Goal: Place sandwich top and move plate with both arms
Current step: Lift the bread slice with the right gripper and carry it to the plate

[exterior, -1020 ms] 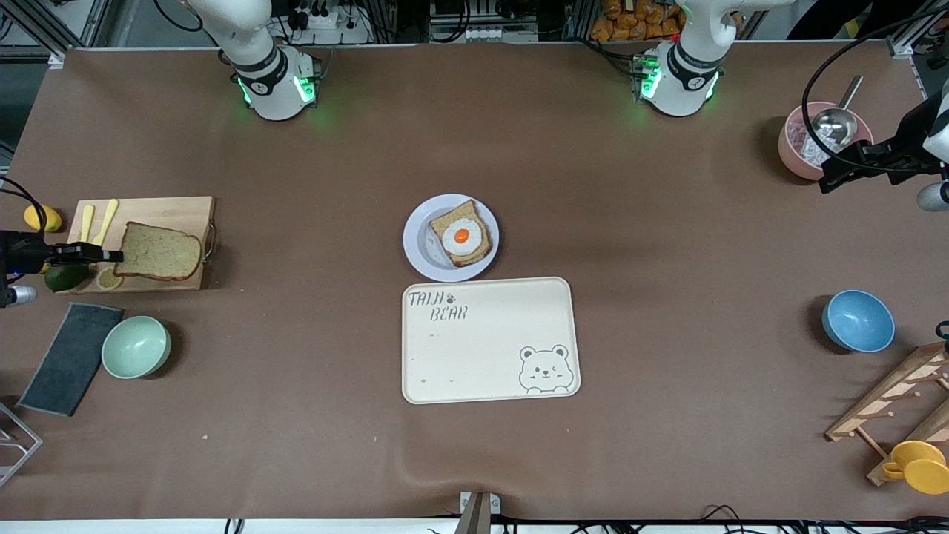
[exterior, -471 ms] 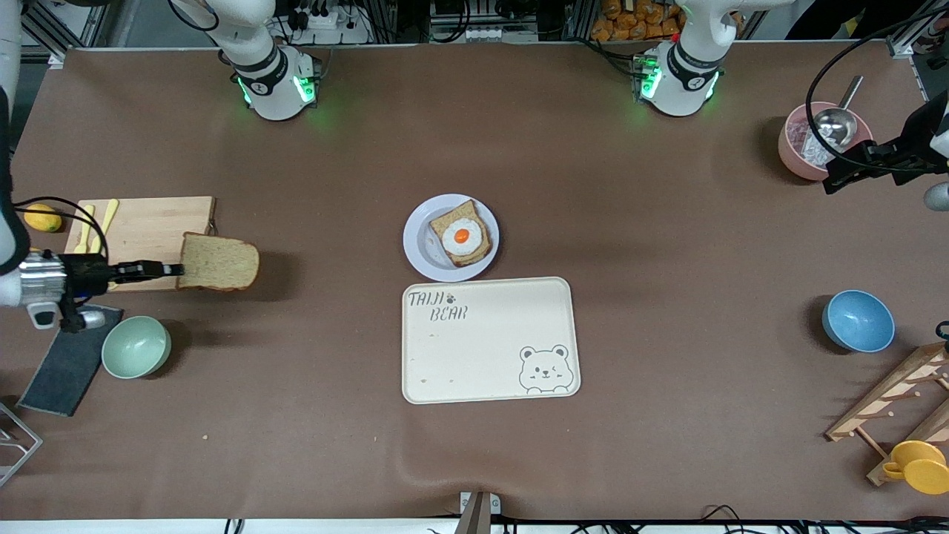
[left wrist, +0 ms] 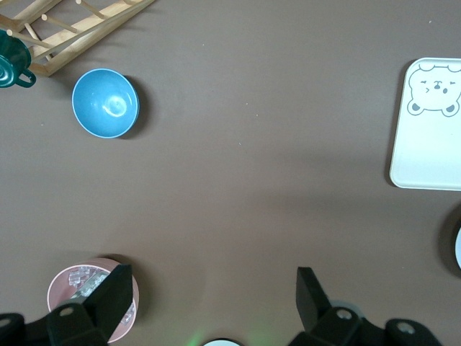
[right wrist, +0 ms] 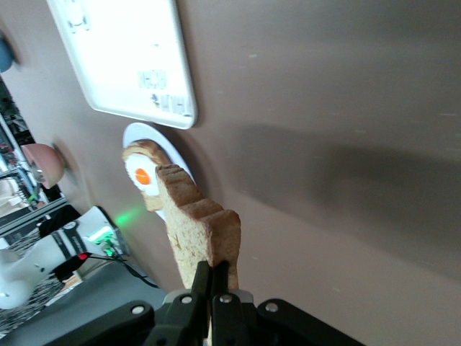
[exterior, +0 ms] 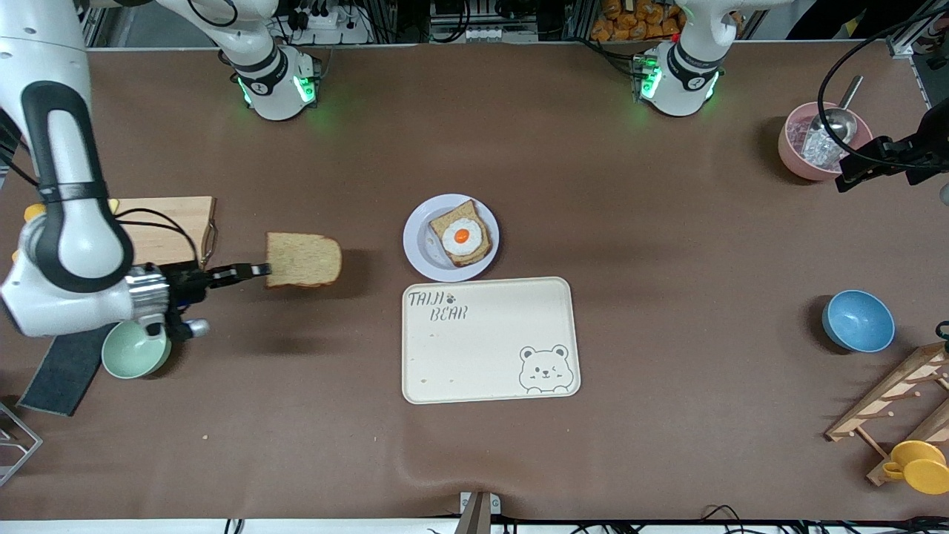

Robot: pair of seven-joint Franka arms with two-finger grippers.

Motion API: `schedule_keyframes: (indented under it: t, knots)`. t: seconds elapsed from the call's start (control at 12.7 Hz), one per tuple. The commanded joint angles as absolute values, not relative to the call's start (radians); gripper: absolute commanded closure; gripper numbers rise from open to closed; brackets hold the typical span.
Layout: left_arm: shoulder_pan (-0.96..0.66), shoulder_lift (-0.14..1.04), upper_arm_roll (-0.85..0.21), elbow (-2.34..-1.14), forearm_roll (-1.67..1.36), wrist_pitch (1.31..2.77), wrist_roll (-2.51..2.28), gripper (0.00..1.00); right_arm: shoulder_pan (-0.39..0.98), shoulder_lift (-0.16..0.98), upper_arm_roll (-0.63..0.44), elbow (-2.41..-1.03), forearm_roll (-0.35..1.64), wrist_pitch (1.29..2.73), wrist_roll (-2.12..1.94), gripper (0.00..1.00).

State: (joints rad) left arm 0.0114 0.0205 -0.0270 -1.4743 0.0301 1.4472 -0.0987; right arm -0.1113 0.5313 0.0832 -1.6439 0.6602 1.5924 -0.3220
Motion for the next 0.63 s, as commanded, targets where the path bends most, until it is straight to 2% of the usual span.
schedule_keyframes:
  t: [0.0,0.31,0.55]
  knots:
    - [0.017,0.009,-0.029,-1.476,0.054,1.445,-0.084,0.0,-0.013,0.517,0.074,-1.735,0.761,1.69,-0.305,1.0]
    - [0.017,0.006,-0.029,-1.474,0.052,1.442,-0.084,0.0,0.109,0.515,0.074,-1.822,0.897,1.828,-0.301,1.0]
    - [0.015,0.008,-0.031,-1.479,0.052,1.442,-0.084,0.0,0.187,0.517,0.074,-1.85,0.998,1.874,-0.301,1.0]
